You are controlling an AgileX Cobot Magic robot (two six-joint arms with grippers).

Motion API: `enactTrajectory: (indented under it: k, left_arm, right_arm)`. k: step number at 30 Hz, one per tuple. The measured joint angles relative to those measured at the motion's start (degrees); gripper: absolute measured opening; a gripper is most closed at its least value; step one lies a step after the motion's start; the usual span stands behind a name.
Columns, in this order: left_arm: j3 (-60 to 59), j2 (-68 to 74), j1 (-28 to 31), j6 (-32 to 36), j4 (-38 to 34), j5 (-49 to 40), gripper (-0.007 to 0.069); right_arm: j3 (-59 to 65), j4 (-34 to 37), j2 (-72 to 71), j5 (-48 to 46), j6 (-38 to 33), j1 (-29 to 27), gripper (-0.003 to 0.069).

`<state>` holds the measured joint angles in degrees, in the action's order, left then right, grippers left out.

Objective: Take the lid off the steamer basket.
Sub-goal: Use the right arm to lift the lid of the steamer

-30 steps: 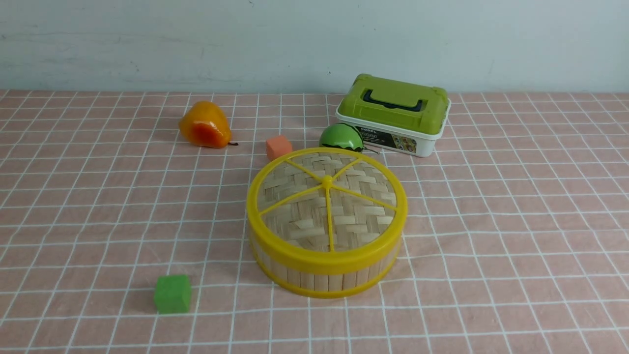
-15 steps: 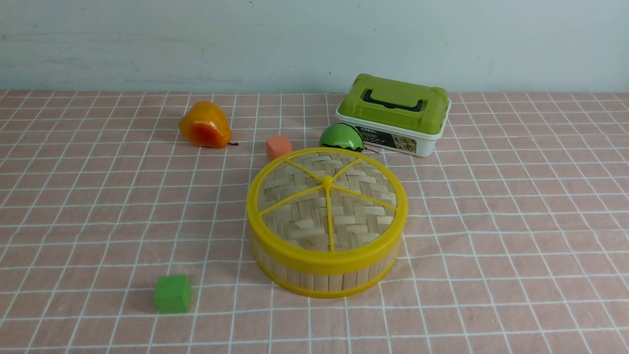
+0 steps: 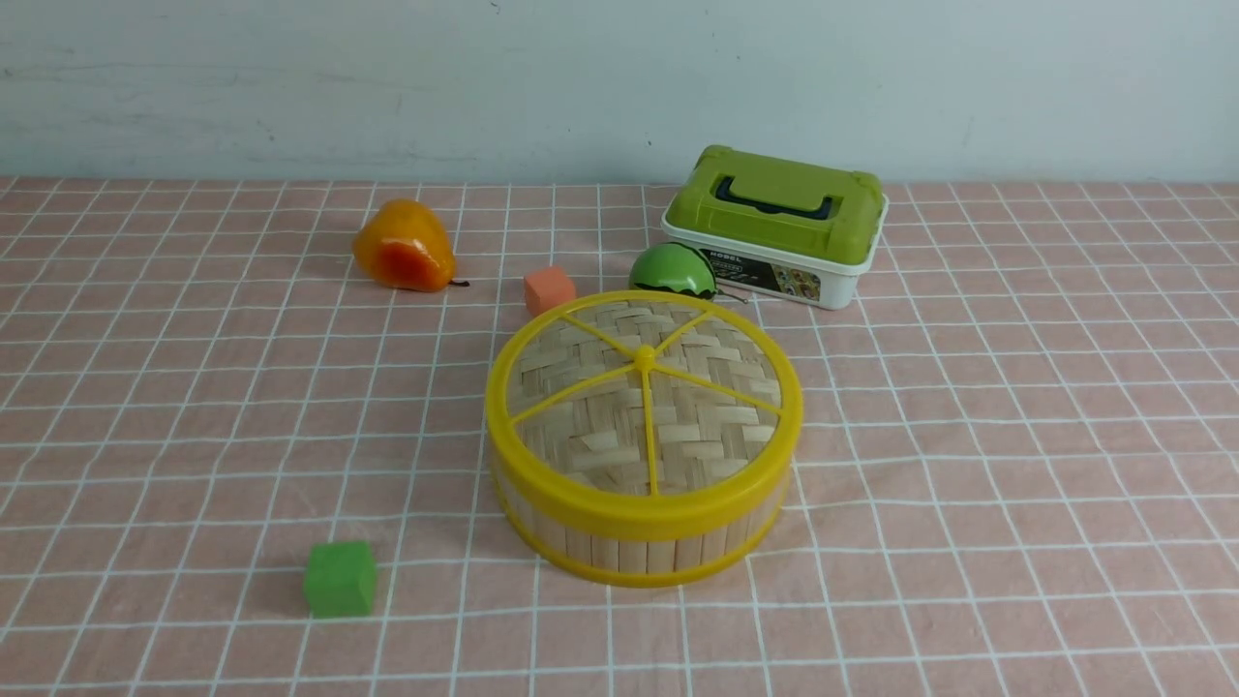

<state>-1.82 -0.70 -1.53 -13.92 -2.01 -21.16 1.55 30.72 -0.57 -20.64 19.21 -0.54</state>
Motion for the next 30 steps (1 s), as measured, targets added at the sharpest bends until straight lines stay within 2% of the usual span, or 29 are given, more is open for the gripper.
enactTrajectory:
  k: [3,9,13,15,16,17,18,20,24,25,27,30]
  left_arm:
    - [0.0,0.0,0.0,0.0,0.0,0.0,0.0239]
    - [0.0,0.0,0.0,0.0,-0.02,0.0,0.0239]
    - [0.0,0.0,0.0,0.0,-0.02,0.0,0.0239]
    - [0.0,0.0,0.0,0.0,-0.02,0.0,0.0239]
    - [0.0,0.0,0.0,0.0,-0.02,0.0,0.0239]
    - [0.0,0.0,0.0,0.0,-0.02,0.0,0.0239]
    - [0.0,0.0,0.0,0.0,-0.02,0.0,0.0239]
    - [0.0,0.0,0.0,0.0,-0.02,0.0,0.0239]
    - [0.0,0.0,0.0,0.0,-0.02,0.0,0.0239]
    - [0.0,0.0,0.0,0.0,-0.02,0.0,0.0239]
    - [0.0,0.0,0.0,0.0,-0.02,0.0,0.0239]
    - [0.0,0.0,0.0,0.0,-0.02,0.0,0.0239]
  right_arm:
    - [0.0,9.27,0.0,0.06,3.3,0.0,0.0221]
    - [0.0,9.82,0.0,0.52,3.7,0.0,0.0225]
    - [0.0,9.35,0.0,0.35,1.2,0.0,0.0227]
    - [-0.66,9.04,0.0,-0.62,-4.62,0.0,0.0227]
    - [-0.84,8.98,0.0,-0.87,-5.23,0.0,0.0227]
    - [-3.78,7.92,0.1,-3.21,-10.52,0.0,0.022]
    - [-8.83,5.8,1.51,-6.11,-15.98,0.0,0.0192]
    - [-18.09,0.85,7.3,-11.29,-22.38,0.0,0.0115]
    - [-30.35,-5.21,17.58,-20.12,-27.72,0.0,0.0015]
    - [-37.66,-8.15,24.4,-25.69,-30.55,0.0,-0.0008]
    - [-41.83,-9.35,29.39,-29.41,-32.53,0.0,-0.0018]
    - [-54.11,-8.75,42.99,-38.35,-40.29,0.0,-0.0021]
